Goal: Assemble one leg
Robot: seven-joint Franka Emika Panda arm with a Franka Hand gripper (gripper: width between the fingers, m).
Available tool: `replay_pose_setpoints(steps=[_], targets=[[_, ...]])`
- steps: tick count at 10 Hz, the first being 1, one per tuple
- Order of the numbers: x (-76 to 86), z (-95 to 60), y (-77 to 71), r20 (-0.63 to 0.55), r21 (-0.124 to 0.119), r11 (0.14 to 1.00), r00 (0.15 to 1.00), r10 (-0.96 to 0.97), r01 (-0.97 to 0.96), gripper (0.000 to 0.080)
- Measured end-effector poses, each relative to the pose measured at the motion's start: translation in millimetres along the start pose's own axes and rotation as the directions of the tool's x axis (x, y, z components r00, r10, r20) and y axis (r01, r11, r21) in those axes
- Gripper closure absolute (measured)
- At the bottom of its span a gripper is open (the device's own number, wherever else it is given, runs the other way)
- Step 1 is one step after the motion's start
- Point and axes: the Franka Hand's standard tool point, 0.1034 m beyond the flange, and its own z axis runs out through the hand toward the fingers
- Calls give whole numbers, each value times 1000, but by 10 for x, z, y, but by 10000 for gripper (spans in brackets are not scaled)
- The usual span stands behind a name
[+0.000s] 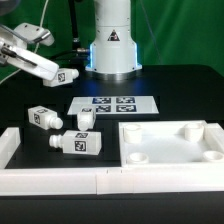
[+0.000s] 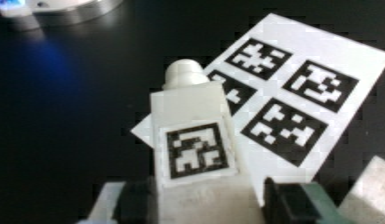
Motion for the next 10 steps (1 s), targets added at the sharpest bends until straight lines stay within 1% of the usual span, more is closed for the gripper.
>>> replay_pose_setpoints(steps=[1,2,3,4,5,6,7,8,9,10], targets=[[16,-24,-62,-36,-5,1000,999,3,-3,518],[-128,-11,-316,-104,-18,1000,994,-14,13,518],[-373,14,-617,-173,-17,1000,985,-26,23,518],[-614,-63,-891,-229,-34,998,972,-60,53,518],[-693,-192,-1028,-300,-49,994,948,-107,96,518],[-635,-194,-1062,-374,-37,993,920,-117,111,518],[-640,-174,-1100,-419,-30,991,899,-128,127,518],[-639,-196,-1176,-488,-24,988,861,-146,154,518],[-666,-190,-1272,-553,-7,988,822,-134,157,518],[-812,-164,-1579,-634,-6,988,764,-122,154,518]])
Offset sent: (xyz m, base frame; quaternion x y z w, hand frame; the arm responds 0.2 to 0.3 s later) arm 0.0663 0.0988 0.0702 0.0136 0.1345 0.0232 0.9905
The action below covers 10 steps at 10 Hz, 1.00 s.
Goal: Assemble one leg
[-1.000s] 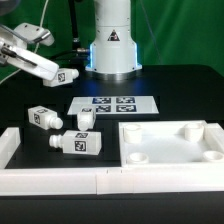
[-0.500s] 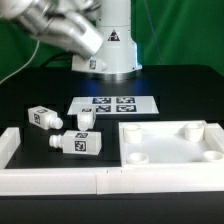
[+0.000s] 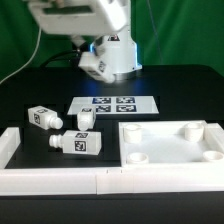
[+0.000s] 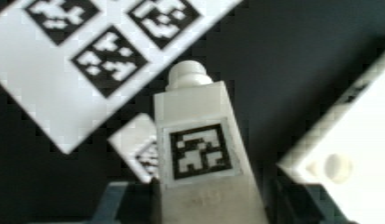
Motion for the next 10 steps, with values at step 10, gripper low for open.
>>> replay_pose_setpoints(steps=[10], targets=[[-368,39,-1757,-616,-34,965,755,-224,259,518]])
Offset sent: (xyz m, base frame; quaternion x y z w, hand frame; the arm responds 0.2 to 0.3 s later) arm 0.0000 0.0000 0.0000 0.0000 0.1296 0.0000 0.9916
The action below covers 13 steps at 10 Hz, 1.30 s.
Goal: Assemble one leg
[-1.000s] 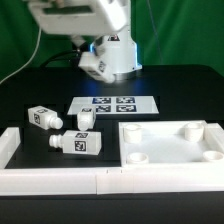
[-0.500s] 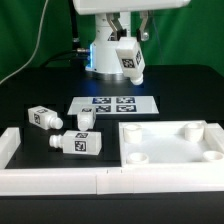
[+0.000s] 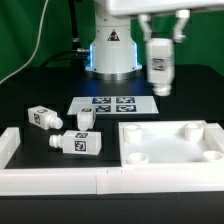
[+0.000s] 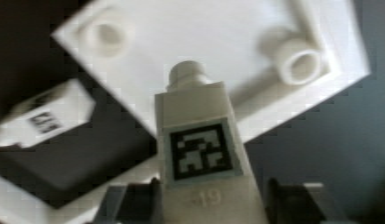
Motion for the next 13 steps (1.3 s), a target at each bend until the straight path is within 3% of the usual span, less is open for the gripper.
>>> replay_pose_setpoints(steps=[1,4,6,9,13], targets=[[6,0,-195,-7,-9,999,999,-50,50,518],[-25,20,-208,17,11,999,999,-40,40,518],[134,133,-193,-48,42,974,974,-221,223,518],[240,393,-183,-152,49,905,898,-412,424,518],[221,401,-193,-140,52,914,910,-391,401,518]])
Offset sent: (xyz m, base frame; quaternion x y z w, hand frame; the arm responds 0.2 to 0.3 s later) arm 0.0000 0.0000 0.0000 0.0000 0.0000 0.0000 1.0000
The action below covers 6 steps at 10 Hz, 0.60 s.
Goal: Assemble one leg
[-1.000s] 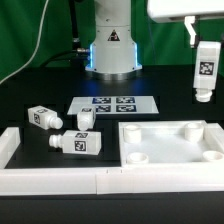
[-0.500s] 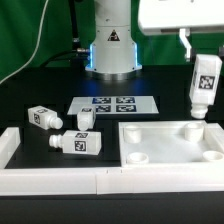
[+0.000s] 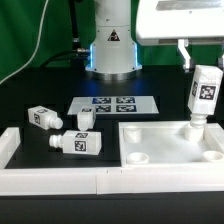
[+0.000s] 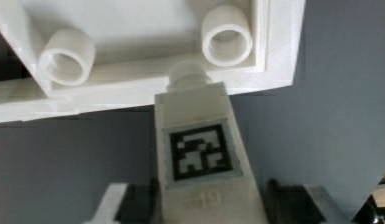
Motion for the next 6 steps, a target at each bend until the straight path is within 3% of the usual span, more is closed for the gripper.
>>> replay_pose_setpoints(steps=[2,4,6], targets=[[1,89,5,-9,18,1000,1000,-8,8,518],[36,121,-220,4,36,999,1000,0,0,518],[94,144,-227,79,8,1000,997,-17,16,518]])
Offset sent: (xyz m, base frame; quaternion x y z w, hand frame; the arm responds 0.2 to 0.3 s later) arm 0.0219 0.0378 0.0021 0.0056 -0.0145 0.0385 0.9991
